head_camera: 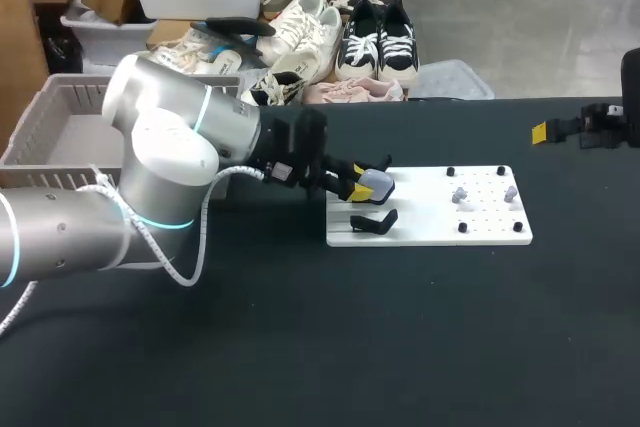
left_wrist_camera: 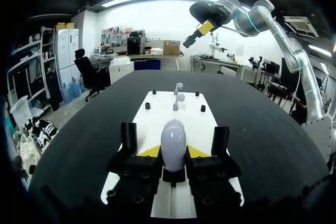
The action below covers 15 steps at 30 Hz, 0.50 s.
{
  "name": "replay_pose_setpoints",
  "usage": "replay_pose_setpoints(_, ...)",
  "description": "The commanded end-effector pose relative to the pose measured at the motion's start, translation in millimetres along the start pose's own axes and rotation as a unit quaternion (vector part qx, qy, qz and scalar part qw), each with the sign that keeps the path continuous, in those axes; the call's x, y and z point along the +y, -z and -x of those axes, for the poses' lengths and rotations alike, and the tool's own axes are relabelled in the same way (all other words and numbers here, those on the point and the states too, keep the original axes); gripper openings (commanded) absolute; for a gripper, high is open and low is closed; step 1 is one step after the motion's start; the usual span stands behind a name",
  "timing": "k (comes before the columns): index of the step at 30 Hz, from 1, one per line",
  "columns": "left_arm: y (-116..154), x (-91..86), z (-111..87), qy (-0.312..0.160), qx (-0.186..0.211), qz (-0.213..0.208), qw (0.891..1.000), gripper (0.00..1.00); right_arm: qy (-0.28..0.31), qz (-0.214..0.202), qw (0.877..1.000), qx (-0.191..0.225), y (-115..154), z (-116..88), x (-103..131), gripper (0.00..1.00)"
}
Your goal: Pick up each earbud case from the left stands, insert the matching earbuds, close the lid, and place the case in the box.
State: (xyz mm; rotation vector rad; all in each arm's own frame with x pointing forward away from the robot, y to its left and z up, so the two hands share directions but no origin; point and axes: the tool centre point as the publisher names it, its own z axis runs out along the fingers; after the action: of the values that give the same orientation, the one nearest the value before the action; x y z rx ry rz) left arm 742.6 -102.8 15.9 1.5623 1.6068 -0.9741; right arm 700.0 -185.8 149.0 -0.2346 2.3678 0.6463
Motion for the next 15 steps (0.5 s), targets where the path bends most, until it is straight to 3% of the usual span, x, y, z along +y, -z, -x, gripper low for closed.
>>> replay_pose_setpoints(1, 2, -0.5, -0.2, 0.0, -0.003, 0.001, 1.0, 0.0, 0.0, 0.001, 1.0, 0.001, 0, 1, -1, 1.0)
replay_pose_setpoints(8, 17, -7.2, 9.4, 0.001, -0.019, 0.0, 1.0, 0.0, 0.0, 0.001, 1.0, 0.001, 0, 1, -1, 1.0)
replay_pose_setpoints(15, 39, -27.7, 40.3, -0.015, -0.068, -0.002, 0.998, 0.0, 0.0, 0.001, 1.0, 0.001, 0, 1, -1, 1.0)
